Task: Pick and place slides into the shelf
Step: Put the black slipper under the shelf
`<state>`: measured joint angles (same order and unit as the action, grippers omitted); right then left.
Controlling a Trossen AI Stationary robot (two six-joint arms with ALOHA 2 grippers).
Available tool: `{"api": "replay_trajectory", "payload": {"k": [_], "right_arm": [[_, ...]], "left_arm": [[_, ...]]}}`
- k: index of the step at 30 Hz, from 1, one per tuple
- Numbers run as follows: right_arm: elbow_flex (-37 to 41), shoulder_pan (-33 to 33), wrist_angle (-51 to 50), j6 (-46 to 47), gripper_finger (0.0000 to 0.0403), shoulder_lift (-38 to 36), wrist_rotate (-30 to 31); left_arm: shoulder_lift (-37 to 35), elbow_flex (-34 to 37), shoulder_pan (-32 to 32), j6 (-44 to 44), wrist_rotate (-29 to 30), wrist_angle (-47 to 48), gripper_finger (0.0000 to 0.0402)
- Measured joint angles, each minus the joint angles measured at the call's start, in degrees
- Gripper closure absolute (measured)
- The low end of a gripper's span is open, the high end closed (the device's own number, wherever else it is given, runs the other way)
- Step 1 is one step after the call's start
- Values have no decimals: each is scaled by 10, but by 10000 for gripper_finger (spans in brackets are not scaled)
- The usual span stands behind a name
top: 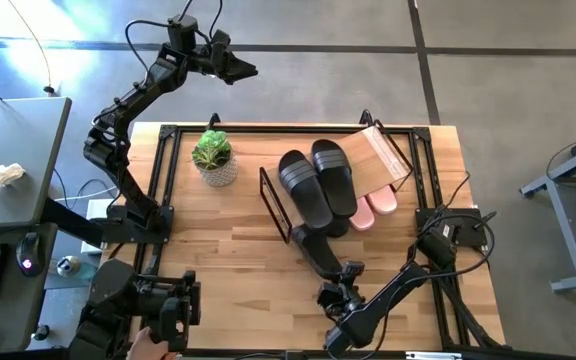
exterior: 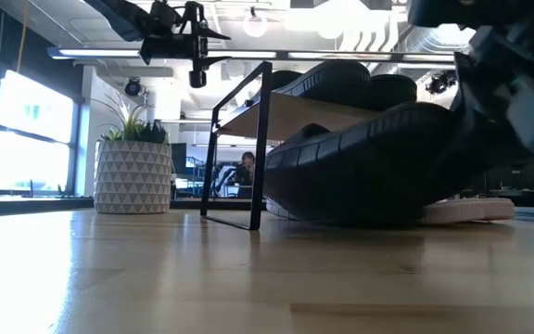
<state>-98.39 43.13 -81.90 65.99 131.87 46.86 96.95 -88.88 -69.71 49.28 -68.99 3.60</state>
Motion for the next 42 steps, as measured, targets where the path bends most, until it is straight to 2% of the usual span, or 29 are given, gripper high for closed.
{"api": "replay_trajectory", "payload": {"k": [20, 29, 42], "right_arm": [[-1, -31, -10, 24, 368, 0, 101], [-1, -30, -4, 20, 368, 0, 120], [-1, -48, 44, -35, 368, 0, 143]], "left_arm": [[0, 0, 0, -2, 0, 0, 227], [0, 0, 0, -2, 0, 0, 227], [0, 0, 0, -2, 0, 0, 227]]}}
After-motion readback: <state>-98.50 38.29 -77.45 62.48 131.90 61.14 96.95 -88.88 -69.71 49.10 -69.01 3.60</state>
